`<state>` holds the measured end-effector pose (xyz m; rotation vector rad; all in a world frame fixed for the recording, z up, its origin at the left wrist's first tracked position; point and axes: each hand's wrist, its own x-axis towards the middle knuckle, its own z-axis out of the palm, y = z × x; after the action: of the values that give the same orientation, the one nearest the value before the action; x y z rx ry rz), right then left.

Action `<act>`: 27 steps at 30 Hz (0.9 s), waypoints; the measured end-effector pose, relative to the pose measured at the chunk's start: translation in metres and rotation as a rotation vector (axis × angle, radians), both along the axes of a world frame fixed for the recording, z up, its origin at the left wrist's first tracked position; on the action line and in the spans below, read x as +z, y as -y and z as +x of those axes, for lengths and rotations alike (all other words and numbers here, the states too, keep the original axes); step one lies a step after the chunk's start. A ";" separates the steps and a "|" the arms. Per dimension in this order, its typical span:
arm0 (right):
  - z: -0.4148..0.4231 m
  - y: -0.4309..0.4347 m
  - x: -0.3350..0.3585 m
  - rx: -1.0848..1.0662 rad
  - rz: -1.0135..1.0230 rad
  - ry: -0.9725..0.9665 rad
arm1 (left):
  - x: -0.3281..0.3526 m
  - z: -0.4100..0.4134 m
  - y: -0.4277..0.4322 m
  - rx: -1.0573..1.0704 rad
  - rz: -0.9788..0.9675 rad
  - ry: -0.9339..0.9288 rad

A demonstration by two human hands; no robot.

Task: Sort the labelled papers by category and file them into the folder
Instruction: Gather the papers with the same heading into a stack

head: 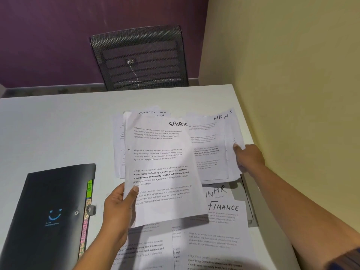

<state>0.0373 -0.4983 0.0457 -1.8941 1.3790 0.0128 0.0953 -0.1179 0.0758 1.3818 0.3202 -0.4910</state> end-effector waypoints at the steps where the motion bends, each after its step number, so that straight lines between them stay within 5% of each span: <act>1: -0.002 0.000 0.005 0.038 -0.050 -0.032 | 0.001 -0.001 0.000 -0.002 -0.006 0.000; 9: -0.025 0.011 0.057 0.108 -0.431 -0.061 | 0.009 -0.011 -0.007 -0.013 -0.027 0.017; 16: -0.071 0.007 0.116 -0.065 -0.721 0.257 | 0.015 -0.024 -0.019 -0.044 -0.026 0.029; 23: -0.125 -0.087 0.143 -0.292 -0.182 0.708 | 0.015 -0.038 -0.037 -0.082 0.010 0.042; 27: -0.151 -0.145 0.126 -0.301 0.219 0.756 | 0.014 -0.043 -0.050 -0.108 0.051 0.047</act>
<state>-0.1141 -0.3529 0.1713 -1.2823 1.0528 -0.6128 0.0522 -0.0682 0.0902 1.4630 0.2213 -0.5415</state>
